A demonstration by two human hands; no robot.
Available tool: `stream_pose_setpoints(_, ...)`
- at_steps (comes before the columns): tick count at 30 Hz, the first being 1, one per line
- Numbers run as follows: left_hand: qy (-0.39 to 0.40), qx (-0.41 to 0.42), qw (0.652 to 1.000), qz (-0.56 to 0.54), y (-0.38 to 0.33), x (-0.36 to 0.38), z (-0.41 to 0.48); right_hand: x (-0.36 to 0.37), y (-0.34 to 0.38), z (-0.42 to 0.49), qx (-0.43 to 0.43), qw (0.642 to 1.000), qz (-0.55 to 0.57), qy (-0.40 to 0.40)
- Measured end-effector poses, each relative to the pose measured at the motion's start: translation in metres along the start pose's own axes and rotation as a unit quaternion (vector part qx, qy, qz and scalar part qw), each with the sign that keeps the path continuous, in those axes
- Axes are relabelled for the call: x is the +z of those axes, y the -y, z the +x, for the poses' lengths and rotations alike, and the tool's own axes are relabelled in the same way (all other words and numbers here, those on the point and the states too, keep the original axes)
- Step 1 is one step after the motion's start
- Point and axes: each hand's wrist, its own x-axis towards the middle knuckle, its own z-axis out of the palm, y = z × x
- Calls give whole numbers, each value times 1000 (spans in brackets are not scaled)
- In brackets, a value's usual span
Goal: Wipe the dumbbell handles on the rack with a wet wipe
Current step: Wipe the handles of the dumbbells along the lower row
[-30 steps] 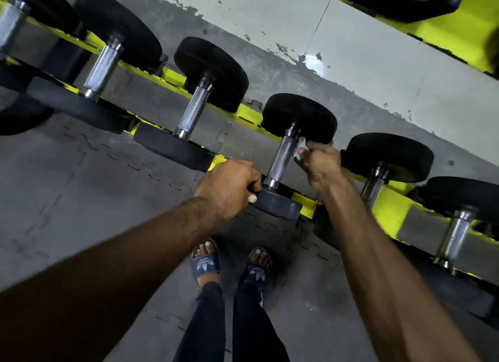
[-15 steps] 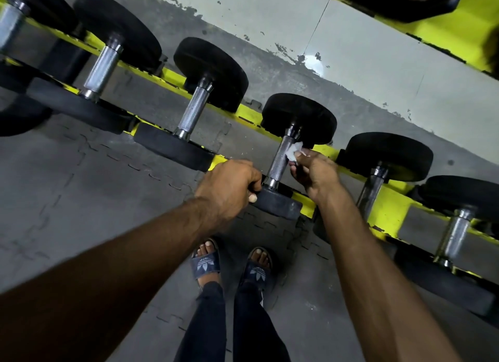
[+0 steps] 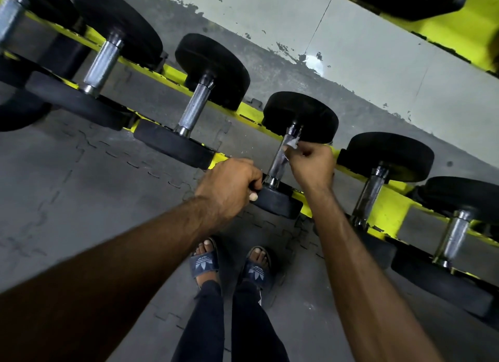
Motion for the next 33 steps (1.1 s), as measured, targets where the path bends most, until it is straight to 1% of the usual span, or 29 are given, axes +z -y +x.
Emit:
stream_pose_setpoints(2,3,4,1000,2,0,0,0,-2,5,1,-39,998,-54,-21)
stream_pose_setpoints(3,3,4,1000,3,0,0,0,0,2,3,-41,996,-70,-34)
stream_pose_setpoints(5,2,1,1000,5,0,0,1,3,-6,6,-19,996,-71,-50)
stream_pose_setpoints(6,1,0,1000,5,0,0,1,5,-13,7,5,998,-50,-43)
stream_pose_setpoints(8,3,-2,1000,4,-1,0,1,6,-24,1,88,996,33,-5)
stream_pose_setpoints(9,4,-1,1000,4,-2,-1,1,4,-27,-3,141,986,84,19)
stream_pose_setpoints(11,2,-1,1000,3,-1,-1,0,0,-26,-3,228,954,189,55)
stream_pose_setpoints(12,0,-2,1000,1,-1,0,0,0,-23,2,251,938,232,56)
stream_pose_setpoints(15,-5,-7,1000,-1,1,1,-1,3,-7,30,256,904,341,-4)
stream_pose_setpoints(17,-5,-10,1000,-1,0,0,0,6,-2,35,246,895,371,-26)
stream_pose_setpoints(19,2,-9,1000,3,-3,-3,0,2,-8,20,223,912,345,5)
stream_pose_setpoints(22,5,-3,1000,4,-4,-3,0,-7,-29,-10,177,956,228,62)
stream_pose_setpoints(24,-1,-6,1000,-2,-2,-3,0,-8,-34,-13,139,972,174,79)
stream_pose_setpoints(26,-4,-13,1000,-3,-1,-1,0,-7,-25,-1,120,972,196,49)
stream_pose_setpoints(29,-8,-12,1000,-8,-1,0,0,0,-10,20,130,953,275,-15)
stream_pose_setpoints(31,-6,-11,1000,-8,-1,-1,0,3,-16,17,134,958,254,-17)
stream_pose_setpoints(33,-2,-10,1000,-10,-1,-2,0,0,-30,0,135,974,182,18)
